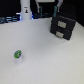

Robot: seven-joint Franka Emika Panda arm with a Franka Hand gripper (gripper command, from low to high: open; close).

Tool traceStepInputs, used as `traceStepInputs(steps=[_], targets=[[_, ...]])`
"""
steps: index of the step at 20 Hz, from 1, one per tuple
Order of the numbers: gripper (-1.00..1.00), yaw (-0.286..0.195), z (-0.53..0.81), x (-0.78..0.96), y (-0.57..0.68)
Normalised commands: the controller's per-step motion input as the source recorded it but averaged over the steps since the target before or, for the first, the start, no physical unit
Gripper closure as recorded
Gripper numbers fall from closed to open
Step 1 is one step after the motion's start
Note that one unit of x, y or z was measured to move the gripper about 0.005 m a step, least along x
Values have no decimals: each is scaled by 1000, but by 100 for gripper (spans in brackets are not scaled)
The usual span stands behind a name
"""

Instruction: Open the kcup holder, insert the kcup into the holder, and close the kcup holder

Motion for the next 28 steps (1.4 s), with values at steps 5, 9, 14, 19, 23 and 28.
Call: traceStepInputs(steps=[5,9,14,19,23,28], targets=[[-100,-197,3,-258,675],[-100,-186,0,-262,697],[-100,-171,-5,-285,681],[-100,-154,-97,-320,615],[-100,-131,-244,-239,491],[-100,-82,-377,-143,297]])
